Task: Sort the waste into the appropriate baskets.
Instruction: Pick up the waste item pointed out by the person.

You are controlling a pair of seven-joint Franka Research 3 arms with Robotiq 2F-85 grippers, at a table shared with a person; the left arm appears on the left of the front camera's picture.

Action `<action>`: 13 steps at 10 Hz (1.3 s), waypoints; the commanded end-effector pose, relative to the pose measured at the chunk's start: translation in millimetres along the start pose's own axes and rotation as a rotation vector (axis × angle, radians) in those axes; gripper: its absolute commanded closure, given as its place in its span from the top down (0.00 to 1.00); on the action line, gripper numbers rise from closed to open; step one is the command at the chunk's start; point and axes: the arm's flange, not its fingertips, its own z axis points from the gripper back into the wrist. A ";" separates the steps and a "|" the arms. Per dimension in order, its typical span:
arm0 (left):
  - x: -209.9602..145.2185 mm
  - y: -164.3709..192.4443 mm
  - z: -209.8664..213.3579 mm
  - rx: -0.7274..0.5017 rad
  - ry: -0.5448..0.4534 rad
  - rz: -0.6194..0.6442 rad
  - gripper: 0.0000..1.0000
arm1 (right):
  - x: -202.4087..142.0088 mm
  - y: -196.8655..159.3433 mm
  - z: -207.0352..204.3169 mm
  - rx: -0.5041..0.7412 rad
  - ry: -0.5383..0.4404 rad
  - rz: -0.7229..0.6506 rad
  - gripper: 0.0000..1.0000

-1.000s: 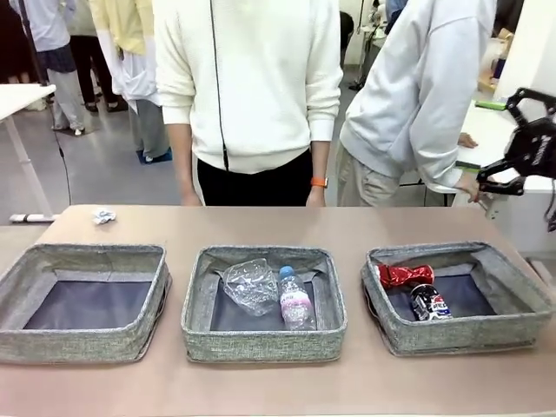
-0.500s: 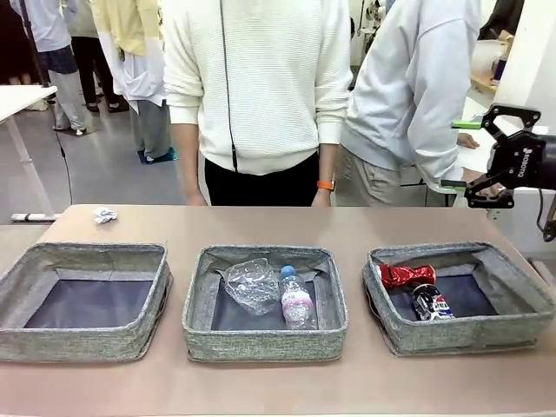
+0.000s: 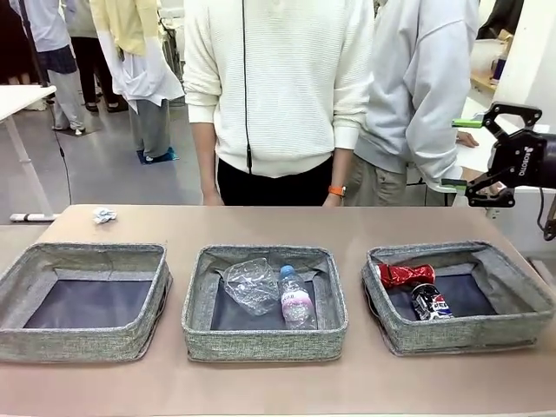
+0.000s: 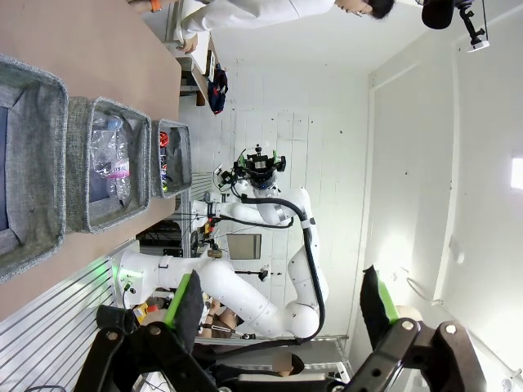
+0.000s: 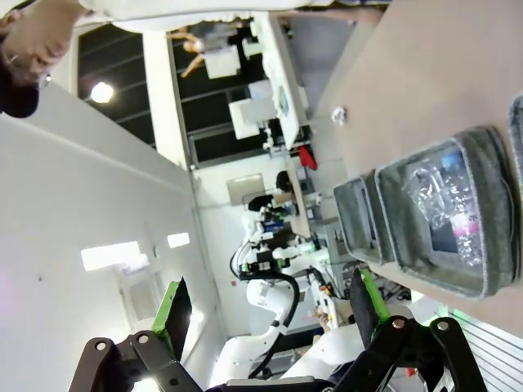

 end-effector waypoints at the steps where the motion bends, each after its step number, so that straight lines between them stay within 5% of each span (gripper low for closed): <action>1: -1.6 -2.8 -2.4 -0.024 -0.001 -0.013 1.00 | -4.5 1.7 4.4 -0.001 0.006 -0.017 1.00; 13: -1.6 -2.8 -2.4 -0.024 -0.001 -0.013 1.00 | -4.5 1.7 4.4 -0.001 0.006 -0.017 1.00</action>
